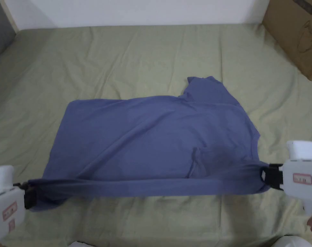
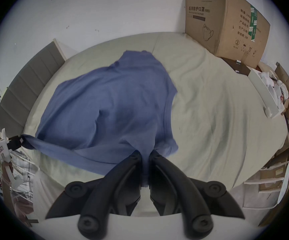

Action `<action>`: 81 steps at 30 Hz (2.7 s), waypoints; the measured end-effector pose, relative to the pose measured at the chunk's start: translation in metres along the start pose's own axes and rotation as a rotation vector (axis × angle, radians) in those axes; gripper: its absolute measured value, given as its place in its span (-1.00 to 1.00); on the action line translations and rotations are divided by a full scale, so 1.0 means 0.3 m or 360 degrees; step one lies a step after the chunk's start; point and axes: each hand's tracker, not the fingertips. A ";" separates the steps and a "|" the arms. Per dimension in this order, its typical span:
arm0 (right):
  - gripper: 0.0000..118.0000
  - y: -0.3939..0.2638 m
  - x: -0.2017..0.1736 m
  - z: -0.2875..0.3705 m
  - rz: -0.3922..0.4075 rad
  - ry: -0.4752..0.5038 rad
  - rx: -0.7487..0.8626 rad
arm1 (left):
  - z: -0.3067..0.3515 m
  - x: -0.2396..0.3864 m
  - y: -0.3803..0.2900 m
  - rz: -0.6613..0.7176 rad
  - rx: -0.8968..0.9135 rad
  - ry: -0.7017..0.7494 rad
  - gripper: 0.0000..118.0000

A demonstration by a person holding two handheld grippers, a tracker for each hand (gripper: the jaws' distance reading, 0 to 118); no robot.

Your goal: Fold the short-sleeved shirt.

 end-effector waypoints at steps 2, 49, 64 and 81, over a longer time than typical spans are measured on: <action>-0.87 0.078 0.002 -0.039 0.0001 -0.0020 0.0010 | -0.041 0.010 0.085 -0.0023 0.0010 0.0013 -0.95; -0.95 -0.136 0.051 -0.108 -0.0195 -0.0082 -0.0065 | -0.284 -0.002 0.024 0.0035 -0.0213 -0.0022 -0.83; -0.70 0.102 0.059 -0.385 -0.0092 -0.0110 -0.0259 | -0.253 -0.001 0.055 -0.0025 -0.0233 -0.0093 -0.83; -0.90 -0.058 0.180 -0.051 -0.0211 -0.0146 -0.0091 | -0.014 0.006 0.023 -0.0204 -0.0161 -0.0130 -0.83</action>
